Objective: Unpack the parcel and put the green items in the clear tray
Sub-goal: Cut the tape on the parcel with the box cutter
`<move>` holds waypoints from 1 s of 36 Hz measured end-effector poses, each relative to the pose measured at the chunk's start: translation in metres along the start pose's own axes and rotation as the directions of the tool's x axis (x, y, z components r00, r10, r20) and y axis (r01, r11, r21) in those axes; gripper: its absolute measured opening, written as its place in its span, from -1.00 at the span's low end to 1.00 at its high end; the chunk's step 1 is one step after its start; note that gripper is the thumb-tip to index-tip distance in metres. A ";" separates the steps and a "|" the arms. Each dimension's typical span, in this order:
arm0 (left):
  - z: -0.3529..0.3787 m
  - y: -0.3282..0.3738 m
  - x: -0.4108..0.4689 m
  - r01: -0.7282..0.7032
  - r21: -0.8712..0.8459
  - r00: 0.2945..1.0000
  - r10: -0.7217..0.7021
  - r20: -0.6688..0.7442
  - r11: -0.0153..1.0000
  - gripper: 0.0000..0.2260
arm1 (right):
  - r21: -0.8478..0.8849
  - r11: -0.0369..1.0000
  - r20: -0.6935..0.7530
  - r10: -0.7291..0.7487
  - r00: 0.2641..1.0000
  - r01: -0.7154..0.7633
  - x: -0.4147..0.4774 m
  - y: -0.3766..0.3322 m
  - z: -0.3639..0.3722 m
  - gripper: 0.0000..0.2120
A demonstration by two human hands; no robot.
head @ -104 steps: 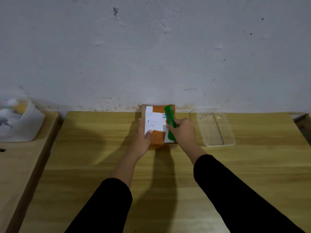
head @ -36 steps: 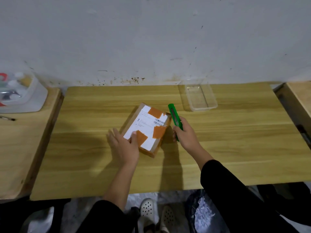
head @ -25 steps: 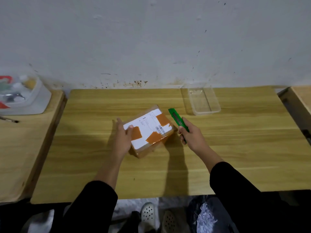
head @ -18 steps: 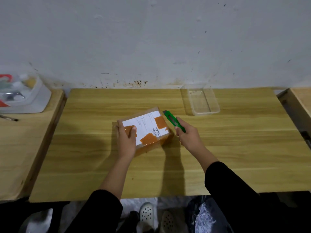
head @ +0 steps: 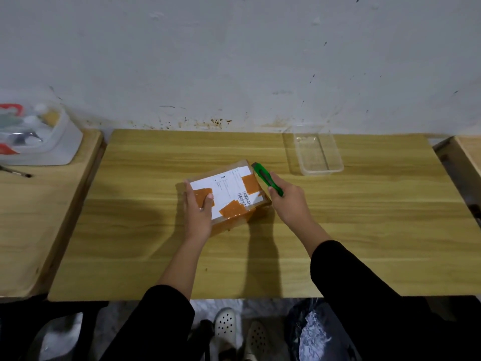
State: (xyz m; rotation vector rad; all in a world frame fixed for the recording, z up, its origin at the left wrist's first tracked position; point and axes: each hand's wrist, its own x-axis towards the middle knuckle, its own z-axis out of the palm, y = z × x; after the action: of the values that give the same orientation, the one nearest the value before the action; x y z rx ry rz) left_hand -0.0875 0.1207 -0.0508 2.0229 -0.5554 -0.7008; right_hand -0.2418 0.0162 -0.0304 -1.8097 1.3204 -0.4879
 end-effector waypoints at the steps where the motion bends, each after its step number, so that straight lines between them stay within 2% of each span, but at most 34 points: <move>1: 0.000 0.000 0.000 0.004 -0.002 1.000 -0.004 0.000 1.000 -0.40 | -0.012 1.000 0.004 -0.004 1.000 0.004 0.002 -0.003 0.001 -0.58; 23: 0.001 -0.006 0.004 0.037 -0.047 0.999 -0.038 -0.009 0.998 -0.41 | -0.132 0.991 0.057 -0.030 0.998 0.037 0.007 -0.022 -0.002 -0.57; 31: 0.004 -0.006 0.004 0.049 -0.047 0.998 -0.051 -0.040 0.998 -0.43 | -0.308 0.949 0.110 -0.030 0.993 0.063 0.011 -0.033 -0.007 -0.58; 36: 0.009 -0.006 0.002 0.052 -0.069 0.995 -0.057 -0.082 0.996 -0.44 | -0.340 0.938 0.130 -0.029 0.991 0.072 0.006 -0.038 -0.017 -0.61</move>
State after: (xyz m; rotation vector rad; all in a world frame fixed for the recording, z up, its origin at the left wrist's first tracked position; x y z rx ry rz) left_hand -0.0908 0.1170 -0.0605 2.0011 -0.4235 -0.6551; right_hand -0.2289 0.0082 0.0082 -2.1269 1.3378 -0.1724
